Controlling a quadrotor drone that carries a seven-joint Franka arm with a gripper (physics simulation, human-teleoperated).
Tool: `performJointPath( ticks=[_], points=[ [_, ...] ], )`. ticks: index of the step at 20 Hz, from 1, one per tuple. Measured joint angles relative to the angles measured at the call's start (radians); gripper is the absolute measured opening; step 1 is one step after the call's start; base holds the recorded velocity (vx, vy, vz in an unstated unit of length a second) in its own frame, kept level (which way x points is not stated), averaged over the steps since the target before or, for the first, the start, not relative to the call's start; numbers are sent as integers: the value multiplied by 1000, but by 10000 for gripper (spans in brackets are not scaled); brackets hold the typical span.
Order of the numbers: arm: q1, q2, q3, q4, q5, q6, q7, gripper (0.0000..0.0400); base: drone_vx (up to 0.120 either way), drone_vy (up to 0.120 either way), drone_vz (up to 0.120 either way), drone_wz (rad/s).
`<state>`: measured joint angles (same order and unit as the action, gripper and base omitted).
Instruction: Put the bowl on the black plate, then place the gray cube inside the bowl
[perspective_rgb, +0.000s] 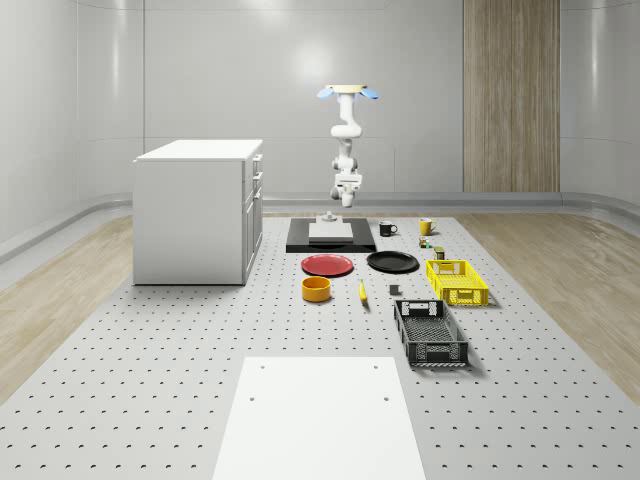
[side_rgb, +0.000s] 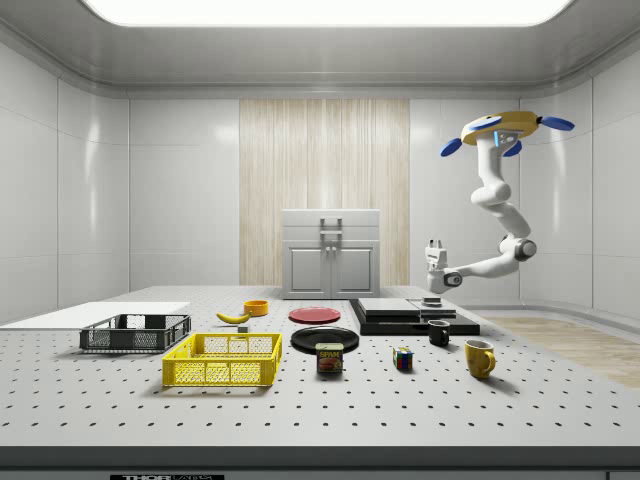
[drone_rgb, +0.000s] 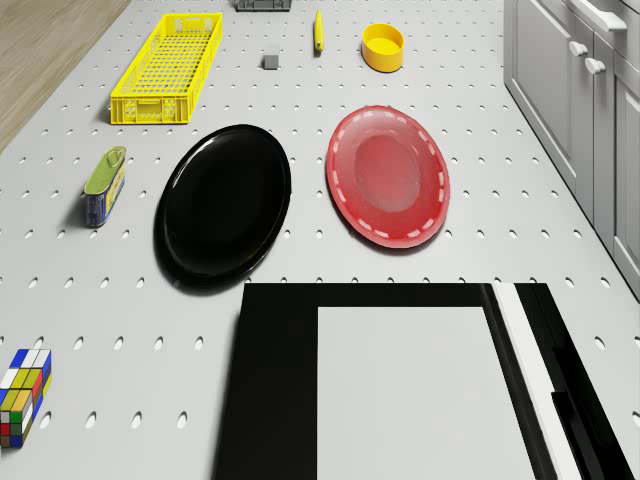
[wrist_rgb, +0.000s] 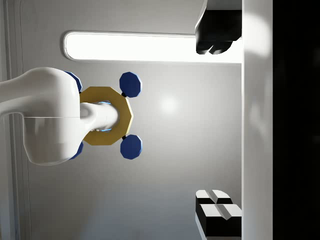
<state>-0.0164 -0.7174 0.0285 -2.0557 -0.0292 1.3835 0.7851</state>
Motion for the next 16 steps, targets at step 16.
performJointPath(
  ticks=[16],
  points=[
    [-98,-27,305,-90,-436,24,63,400,120,-97,0,0]
  ],
)
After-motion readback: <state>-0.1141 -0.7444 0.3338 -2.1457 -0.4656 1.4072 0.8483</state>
